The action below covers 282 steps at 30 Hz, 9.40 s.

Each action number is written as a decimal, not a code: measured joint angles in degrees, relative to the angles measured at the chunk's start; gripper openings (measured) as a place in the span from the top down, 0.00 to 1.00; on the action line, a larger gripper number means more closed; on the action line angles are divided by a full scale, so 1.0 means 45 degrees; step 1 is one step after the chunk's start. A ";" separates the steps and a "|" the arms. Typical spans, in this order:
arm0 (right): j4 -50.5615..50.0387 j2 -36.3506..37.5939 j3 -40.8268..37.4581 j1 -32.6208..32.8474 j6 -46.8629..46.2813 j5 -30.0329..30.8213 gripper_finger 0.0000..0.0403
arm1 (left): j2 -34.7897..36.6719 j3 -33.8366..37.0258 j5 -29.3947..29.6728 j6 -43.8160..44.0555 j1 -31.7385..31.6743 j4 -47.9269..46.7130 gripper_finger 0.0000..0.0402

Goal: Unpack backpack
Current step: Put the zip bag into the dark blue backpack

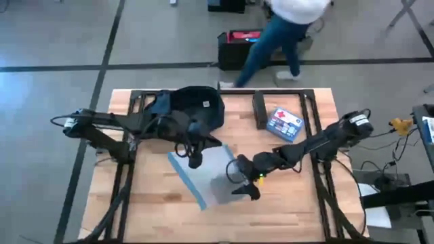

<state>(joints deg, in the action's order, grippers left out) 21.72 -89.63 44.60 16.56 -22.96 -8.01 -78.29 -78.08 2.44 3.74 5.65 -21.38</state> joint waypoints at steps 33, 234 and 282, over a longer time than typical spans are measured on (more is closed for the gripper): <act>-1.3214 0.4347 0.3852 0.5485 -0.0696 1.3224 0.91 | 0.1297 0.4321 0.7177 0.0333 -0.0405 -0.2230 1.00; -0.5114 -0.5387 0.6051 -0.3851 0.7189 0.2079 0.99 | 0.0916 0.6164 1.2050 0.6576 0.8811 -0.2549 1.00; -0.5198 -0.8037 0.8856 -0.2234 0.8097 0.4111 1.00 | 0.1364 0.5629 1.4005 0.6815 0.9924 -0.4075 1.00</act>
<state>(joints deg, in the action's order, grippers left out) -1.67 -125.79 84.46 6.50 13.47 10.49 -72.15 -52.75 65.46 34.41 50.31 -39.72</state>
